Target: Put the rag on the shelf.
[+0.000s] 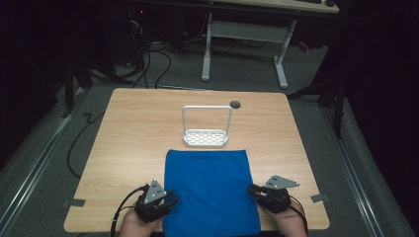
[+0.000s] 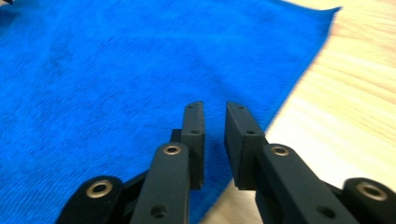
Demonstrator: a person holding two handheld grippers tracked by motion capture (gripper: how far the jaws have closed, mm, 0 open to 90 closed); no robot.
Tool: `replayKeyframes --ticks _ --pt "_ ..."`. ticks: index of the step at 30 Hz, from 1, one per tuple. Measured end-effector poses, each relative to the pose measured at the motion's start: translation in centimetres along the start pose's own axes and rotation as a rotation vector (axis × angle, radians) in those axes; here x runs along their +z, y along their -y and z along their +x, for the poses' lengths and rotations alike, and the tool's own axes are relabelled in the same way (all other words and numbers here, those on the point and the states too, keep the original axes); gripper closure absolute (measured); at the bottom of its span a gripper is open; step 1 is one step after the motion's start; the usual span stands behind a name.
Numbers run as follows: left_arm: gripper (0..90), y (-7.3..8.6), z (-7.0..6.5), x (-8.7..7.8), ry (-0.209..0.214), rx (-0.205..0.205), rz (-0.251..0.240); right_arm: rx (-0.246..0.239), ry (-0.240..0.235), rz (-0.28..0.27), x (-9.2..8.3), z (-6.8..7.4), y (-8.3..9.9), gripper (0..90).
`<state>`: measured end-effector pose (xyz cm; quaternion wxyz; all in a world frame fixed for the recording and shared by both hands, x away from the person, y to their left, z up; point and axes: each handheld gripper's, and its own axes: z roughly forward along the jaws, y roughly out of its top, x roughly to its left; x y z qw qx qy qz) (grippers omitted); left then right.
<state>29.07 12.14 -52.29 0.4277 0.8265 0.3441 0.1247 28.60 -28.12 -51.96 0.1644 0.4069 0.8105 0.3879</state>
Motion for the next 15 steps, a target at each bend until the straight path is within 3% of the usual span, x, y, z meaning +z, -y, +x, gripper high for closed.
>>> replayKeyframes --ticks 1,3,5,8,10,13,15 --pt "64.0 -0.1 0.8 0.2 -0.021 -0.039 -0.006 0.012 0.005 -0.006 -0.1 -0.4 0.1 75.2" --pt "61.9 -0.1 1.6 0.4 -0.039 -0.064 -0.010 0.015 0.009 -0.007 -0.1 -0.6 0.1 74.6" --pt "60.5 -0.2 1.8 0.6 -0.051 -0.072 -0.010 0.019 0.003 -0.007 -0.1 -0.6 0.1 74.6" --pt "56.6 -0.8 3.0 1.2 -0.113 -0.077 -0.028 0.009 -0.003 -0.017 0.0 -0.4 -0.1 71.7" --pt "55.3 -1.1 3.4 1.4 -0.127 -0.080 -0.027 0.009 -0.001 -0.017 0.0 -0.4 -0.1 70.9" --pt "55.2 -2.0 4.7 2.1 -0.160 -0.092 -0.049 0.012 -0.005 -0.018 0.0 -0.3 0.0 68.6" --pt "58.4 -2.6 5.3 2.7 -0.174 -0.092 -0.037 0.013 -0.004 -0.018 0.0 -0.2 0.0 67.6"
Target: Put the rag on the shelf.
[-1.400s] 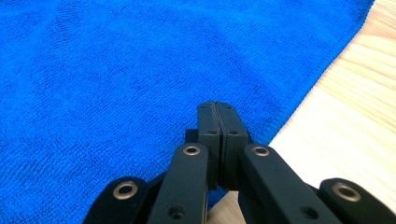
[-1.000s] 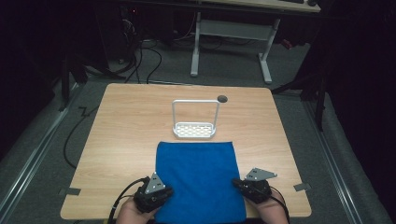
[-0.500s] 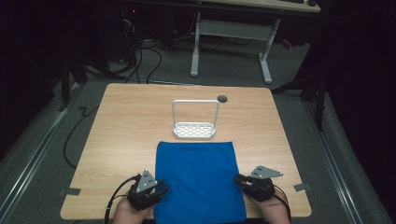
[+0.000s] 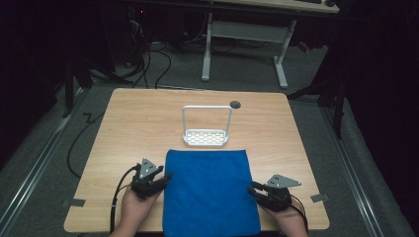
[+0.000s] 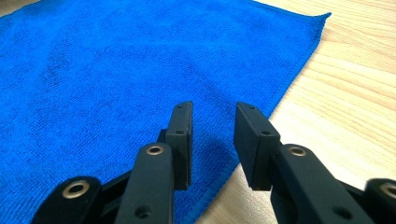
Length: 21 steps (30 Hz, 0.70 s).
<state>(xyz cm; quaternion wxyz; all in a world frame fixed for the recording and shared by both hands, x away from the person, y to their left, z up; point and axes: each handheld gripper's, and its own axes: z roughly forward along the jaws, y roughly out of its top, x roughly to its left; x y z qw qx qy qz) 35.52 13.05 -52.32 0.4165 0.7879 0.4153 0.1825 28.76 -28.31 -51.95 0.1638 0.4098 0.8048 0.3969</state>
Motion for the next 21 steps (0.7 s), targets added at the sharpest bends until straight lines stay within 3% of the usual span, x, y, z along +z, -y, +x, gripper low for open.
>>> replayKeyframes --ticks 4,7,16,21 --pt "60.9 -0.9 0.9 1.5 -0.017 0.003 0.019 0.015 0.002 -0.001 0.0 -0.2 0.0 65.6" --pt "60.8 -1.7 1.8 2.7 -0.027 -0.018 0.023 0.025 0.003 0.001 0.1 -0.4 0.1 64.0" --pt "58.6 -3.3 2.8 5.0 -0.062 -0.019 0.035 0.022 -0.005 -0.017 0.2 -0.3 -0.1 57.7" --pt "59.9 -3.2 3.4 5.8 -0.040 -0.075 0.034 0.008 0.000 -0.029 0.3 -0.3 -0.1 57.2"
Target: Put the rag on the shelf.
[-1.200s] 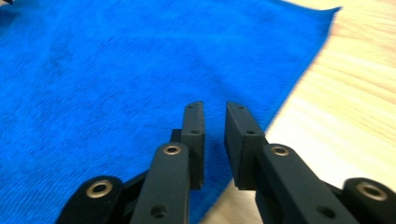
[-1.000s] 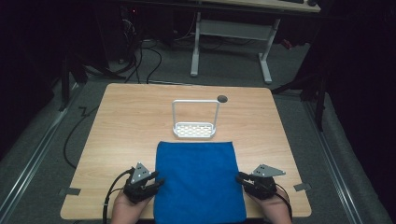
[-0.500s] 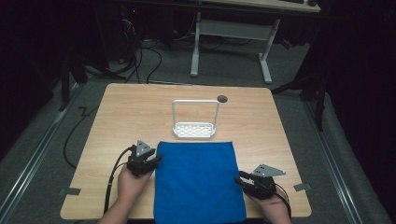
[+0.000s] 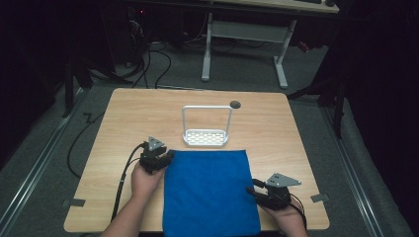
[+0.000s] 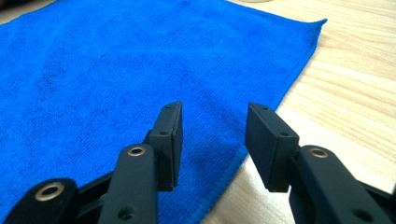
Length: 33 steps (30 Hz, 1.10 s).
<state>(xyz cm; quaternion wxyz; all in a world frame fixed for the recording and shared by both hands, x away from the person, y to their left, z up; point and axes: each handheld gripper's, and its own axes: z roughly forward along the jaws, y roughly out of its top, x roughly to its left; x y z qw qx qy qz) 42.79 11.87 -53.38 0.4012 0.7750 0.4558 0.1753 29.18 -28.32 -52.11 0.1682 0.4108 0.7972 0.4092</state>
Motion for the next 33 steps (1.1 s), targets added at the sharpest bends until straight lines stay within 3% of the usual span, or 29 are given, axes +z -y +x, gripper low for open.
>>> replayKeyframes --ticks 2,6,7,14,15,19,21,28,33 --pt "59.9 0.0 0.1 0.0 0.007 -0.004 -0.009 -0.001 0.003 -0.018 0.0 -0.1 -0.1 55.8" --pt "59.9 -0.1 0.7 0.2 0.030 -0.064 -0.002 0.024 0.017 -0.029 0.2 -0.3 -0.1 53.3" --pt "60.6 -0.1 0.5 0.2 0.020 -0.029 -0.007 0.046 0.041 -0.044 0.2 -0.3 -0.4 50.3" --pt "61.7 -0.2 -0.1 0.5 0.004 0.002 0.026 0.092 0.095 -0.064 1.0 -0.6 -2.2 49.6" --pt "62.0 -0.2 -0.1 0.5 0.006 0.004 0.027 0.094 0.123 -0.058 1.6 -0.8 -2.9 50.9" --pt "63.7 -0.2 -0.1 0.5 0.009 0.001 0.025 0.127 0.136 -0.026 2.9 -1.8 -3.6 51.2" --pt "66.9 -0.2 0.0 0.5 0.014 -0.003 0.026 0.134 0.176 -0.002 4.3 -2.7 -4.4 50.5" --pt "72.6 -0.2 0.1 0.5 0.020 -0.008 0.027 0.164 0.206 0.043 7.2 -4.8 -6.7 50.6" --pt "77.0 -0.2 0.1 0.5 0.027 -0.009 0.028 0.181 0.220 0.082 8.5 -5.8 -6.9 51.1"
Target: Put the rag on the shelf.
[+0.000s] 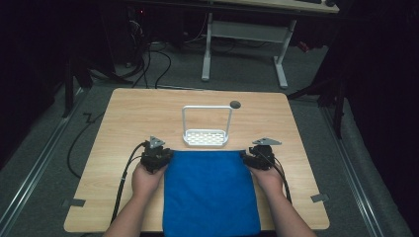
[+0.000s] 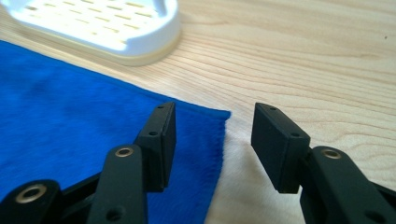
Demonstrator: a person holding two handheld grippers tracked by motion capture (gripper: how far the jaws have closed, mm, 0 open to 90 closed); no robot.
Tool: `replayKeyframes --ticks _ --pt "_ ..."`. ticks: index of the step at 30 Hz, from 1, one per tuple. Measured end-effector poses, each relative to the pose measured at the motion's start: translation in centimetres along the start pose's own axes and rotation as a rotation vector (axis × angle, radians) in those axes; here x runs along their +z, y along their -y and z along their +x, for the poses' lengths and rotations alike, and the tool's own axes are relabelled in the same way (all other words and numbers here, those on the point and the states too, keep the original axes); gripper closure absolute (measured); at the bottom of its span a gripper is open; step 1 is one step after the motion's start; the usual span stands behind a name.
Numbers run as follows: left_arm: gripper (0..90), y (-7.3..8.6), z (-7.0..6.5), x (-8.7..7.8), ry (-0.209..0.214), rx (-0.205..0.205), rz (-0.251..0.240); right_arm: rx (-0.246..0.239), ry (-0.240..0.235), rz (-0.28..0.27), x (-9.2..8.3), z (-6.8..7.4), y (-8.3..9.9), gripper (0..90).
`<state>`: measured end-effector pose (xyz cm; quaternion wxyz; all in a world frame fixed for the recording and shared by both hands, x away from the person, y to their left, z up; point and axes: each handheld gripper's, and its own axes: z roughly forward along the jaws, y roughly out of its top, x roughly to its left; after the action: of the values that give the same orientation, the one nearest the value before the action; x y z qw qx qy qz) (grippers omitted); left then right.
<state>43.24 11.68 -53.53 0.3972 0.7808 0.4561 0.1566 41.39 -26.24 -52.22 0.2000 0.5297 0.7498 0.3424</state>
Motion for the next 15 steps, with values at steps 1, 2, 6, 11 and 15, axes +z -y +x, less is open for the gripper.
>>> replayKeyframes --ticks 1,2,6,11,15 --pt "77.0 -0.01 0.05 0.02 0.000 0.007 -0.004 -0.001 0.001 0.006 0.26 -0.11 -0.02 51.7" --pt "78.4 0.01 0.00 0.00 0.004 0.000 0.001 -0.002 0.007 0.012 0.52 -0.22 -0.02 52.6" --pt "81.8 0.01 0.07 -0.02 0.013 -0.005 0.004 -0.033 0.015 0.008 0.81 -0.09 0.05 56.8" --pt "86.4 0.03 0.05 -0.04 0.019 -0.004 0.008 -0.056 0.010 0.008 0.66 0.16 0.19 73.3" --pt "88.0 0.03 0.00 -0.04 0.018 0.002 0.008 -0.096 -0.005 0.016 0.63 0.71 0.20 88.5"
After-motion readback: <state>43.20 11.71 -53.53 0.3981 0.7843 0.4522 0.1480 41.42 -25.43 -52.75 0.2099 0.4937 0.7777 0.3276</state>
